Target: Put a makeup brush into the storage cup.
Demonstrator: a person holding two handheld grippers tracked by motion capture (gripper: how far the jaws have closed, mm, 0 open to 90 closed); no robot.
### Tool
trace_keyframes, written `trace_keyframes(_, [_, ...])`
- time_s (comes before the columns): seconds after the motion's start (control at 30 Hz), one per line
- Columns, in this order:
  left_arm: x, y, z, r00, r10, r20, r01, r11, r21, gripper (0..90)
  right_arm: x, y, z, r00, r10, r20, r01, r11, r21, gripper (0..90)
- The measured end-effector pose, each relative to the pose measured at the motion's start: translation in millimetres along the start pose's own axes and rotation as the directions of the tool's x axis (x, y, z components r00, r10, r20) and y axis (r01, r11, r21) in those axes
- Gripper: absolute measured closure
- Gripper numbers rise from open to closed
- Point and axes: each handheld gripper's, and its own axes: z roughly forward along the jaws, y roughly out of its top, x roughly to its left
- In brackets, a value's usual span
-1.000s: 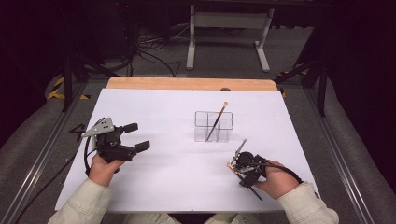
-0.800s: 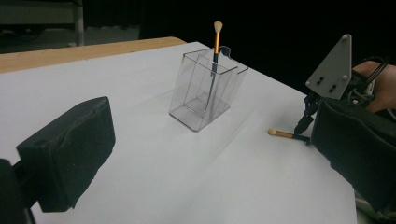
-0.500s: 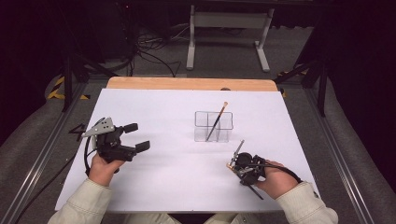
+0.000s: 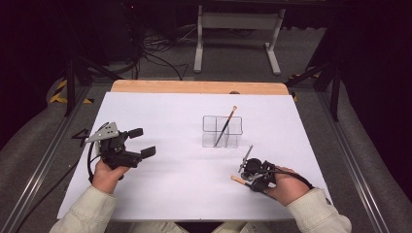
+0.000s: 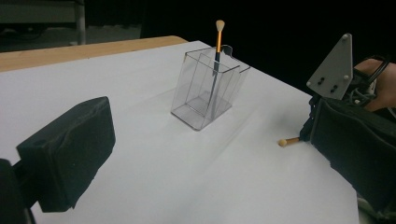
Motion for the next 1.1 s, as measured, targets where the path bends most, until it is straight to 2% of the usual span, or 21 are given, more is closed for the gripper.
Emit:
trace_keyframes(0.2, [0.0,-0.1,0.3,1.0,0.002,0.001,-0.002,1.0,0.002,0.8,-0.6,-0.8,-1.8,1.0,0.005,-0.006,-0.005,1.0,-0.01,83.1])
trace_keyframes(0.37, [0.1,-0.2,0.2,1.0,0.002,0.001,-0.002,1.0,0.002,0.8,-0.4,-0.8,-10.2,1.0,0.006,-0.005,-0.006,0.999,-0.039,83.1])
trace_keyframes(0.73, [0.4,-0.5,0.6,1.0,0.005,0.001,-0.005,1.0,0.003,0.8,0.0,-2.7,-26.4,0.9999,0.014,0.001,-0.014,0.991,-0.131,83.1])
trace_keyframes(0.9, [0.1,0.0,0.2,1.0,0.005,0.004,-0.005,1.0,0.001,0.8,-0.8,-2.6,-33.1,0.9998,0.017,0.007,-0.015,0.986,-0.167,83.1])
trace_keyframes(1.1, [0.6,0.0,-0.1,1.0,0.006,0.003,-0.006,1.0,-0.002,0.8,-0.1,-2.3,-42.6,0.9997,0.01,0.02,-0.005,0.966,-0.257,83.1])
